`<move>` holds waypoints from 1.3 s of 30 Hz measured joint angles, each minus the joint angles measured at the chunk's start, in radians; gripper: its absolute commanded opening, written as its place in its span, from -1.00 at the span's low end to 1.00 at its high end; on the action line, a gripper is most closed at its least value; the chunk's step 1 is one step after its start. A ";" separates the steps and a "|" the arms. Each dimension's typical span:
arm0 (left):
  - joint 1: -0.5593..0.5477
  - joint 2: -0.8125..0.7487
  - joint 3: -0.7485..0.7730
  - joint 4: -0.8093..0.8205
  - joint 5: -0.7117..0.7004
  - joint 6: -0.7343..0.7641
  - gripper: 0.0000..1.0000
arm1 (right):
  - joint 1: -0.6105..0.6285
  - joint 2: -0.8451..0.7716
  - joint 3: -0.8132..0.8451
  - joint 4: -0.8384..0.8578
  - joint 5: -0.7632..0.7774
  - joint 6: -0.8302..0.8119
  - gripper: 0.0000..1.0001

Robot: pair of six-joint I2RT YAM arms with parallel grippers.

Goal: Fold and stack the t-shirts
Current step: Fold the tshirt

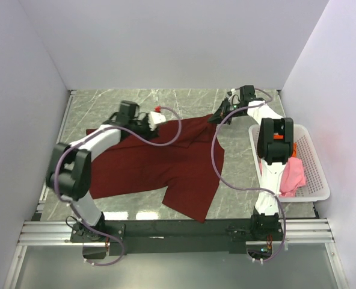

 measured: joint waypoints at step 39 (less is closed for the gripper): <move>-0.261 0.460 0.326 -0.051 0.062 0.163 -0.28 | -0.030 0.117 0.074 0.019 0.092 0.008 -1.00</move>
